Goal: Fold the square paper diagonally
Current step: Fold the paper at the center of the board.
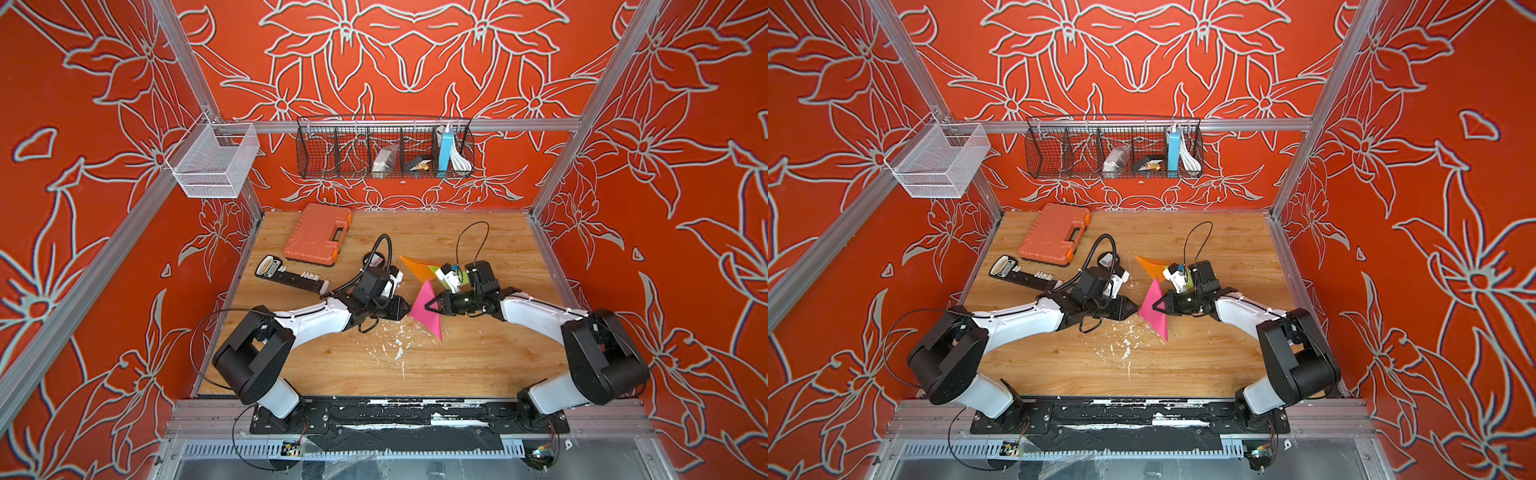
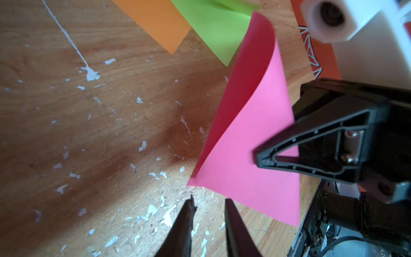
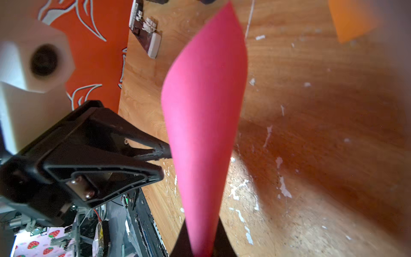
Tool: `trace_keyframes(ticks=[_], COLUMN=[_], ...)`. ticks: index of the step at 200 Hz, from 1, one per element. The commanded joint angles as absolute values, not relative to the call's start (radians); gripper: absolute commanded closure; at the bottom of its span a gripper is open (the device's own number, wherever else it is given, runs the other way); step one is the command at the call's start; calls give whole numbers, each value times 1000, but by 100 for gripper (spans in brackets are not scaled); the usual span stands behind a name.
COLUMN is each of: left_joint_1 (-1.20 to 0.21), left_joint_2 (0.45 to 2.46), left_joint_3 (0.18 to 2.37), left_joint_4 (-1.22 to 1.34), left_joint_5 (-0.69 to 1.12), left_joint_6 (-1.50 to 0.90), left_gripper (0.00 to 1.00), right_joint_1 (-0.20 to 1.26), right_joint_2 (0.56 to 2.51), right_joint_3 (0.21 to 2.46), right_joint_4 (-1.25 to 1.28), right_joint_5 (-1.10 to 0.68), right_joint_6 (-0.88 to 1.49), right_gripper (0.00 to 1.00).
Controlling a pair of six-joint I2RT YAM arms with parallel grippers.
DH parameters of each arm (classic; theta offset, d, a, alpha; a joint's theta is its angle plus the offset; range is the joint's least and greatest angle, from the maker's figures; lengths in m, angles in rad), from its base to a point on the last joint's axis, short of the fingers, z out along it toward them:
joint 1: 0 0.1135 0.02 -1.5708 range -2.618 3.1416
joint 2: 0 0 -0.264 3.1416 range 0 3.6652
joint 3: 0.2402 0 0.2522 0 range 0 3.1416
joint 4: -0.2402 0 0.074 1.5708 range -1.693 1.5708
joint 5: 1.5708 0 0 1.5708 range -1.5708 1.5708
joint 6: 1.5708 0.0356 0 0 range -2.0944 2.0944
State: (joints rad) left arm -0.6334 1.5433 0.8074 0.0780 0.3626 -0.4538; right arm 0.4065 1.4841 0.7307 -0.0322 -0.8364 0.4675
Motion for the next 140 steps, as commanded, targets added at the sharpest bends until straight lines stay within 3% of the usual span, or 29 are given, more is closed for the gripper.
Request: trace_keyframes(ticks=[1, 60, 140], left_joint_1=[-618, -592, -516], left_joint_2=[1507, 1432, 1378], left_joint_3=[767, 682, 601], left_joint_4=[142, 283, 361], left_joint_5=[405, 471, 601], left_joint_6=[-406, -392, -434], left_gripper=[70, 51, 56], right_joint_1=[404, 400, 392], right_joint_2=[1457, 1442, 1436], right_joint_3=[751, 781, 880], right_joint_4=[-83, -90, -188], right_joint_5=[-864, -925, -980], right_joint_6=[357, 272, 115], right_gripper=[89, 89, 86])
